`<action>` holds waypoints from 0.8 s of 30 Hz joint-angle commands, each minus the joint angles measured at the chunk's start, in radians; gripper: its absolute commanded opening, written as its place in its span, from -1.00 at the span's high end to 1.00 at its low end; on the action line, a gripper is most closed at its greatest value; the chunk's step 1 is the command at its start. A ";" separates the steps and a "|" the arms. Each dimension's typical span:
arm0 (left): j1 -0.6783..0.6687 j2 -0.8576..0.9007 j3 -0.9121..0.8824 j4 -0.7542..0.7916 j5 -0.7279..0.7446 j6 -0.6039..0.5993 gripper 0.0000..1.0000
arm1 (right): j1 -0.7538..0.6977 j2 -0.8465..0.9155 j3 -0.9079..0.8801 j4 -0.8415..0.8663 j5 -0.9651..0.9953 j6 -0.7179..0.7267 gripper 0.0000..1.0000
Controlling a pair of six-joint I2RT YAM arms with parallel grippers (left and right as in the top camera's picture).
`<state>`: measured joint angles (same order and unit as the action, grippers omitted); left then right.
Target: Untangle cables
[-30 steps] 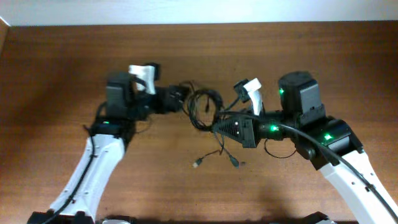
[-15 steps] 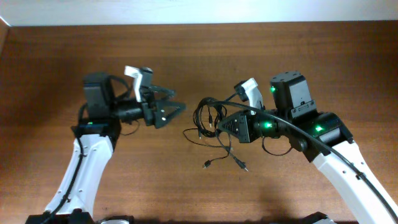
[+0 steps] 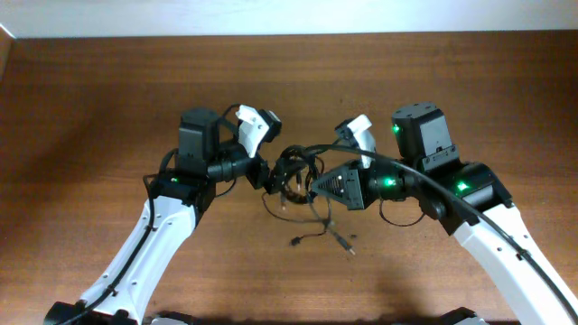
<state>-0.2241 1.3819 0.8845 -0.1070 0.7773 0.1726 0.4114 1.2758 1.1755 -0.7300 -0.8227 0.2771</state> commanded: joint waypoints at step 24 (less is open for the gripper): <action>-0.203 0.071 0.001 -0.014 -0.386 -0.418 1.00 | 0.001 -0.004 0.008 0.011 0.234 0.045 0.92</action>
<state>-0.4274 1.4441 0.8845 -0.1162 0.4129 -0.2546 0.4114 1.2804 1.1751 -0.7277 -0.5884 0.3183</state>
